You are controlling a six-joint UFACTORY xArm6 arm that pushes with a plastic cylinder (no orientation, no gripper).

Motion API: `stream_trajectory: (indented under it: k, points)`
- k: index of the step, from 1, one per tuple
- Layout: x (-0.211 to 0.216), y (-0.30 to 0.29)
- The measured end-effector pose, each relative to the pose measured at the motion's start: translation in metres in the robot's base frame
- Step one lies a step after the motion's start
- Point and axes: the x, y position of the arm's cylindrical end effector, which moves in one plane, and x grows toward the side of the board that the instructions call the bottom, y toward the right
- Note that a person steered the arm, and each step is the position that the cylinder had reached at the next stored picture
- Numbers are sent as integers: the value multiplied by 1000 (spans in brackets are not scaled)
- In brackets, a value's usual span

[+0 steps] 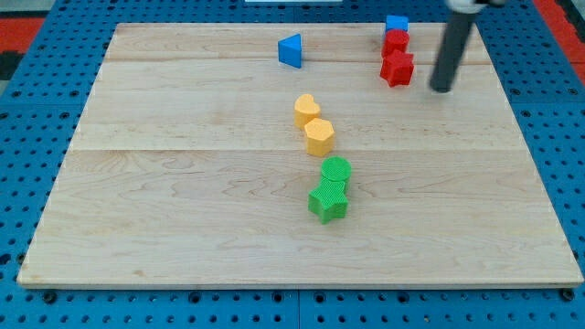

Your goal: Place the blue cube to the bottom of the blue triangle

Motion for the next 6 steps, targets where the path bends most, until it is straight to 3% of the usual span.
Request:
stream_trajectory:
  k: [1,2,3,5,6]
  points:
    - [-58,20]
    - [-111,-24]
    - [-132,-56]
    - [-98,-160]
    - [-81,-169]
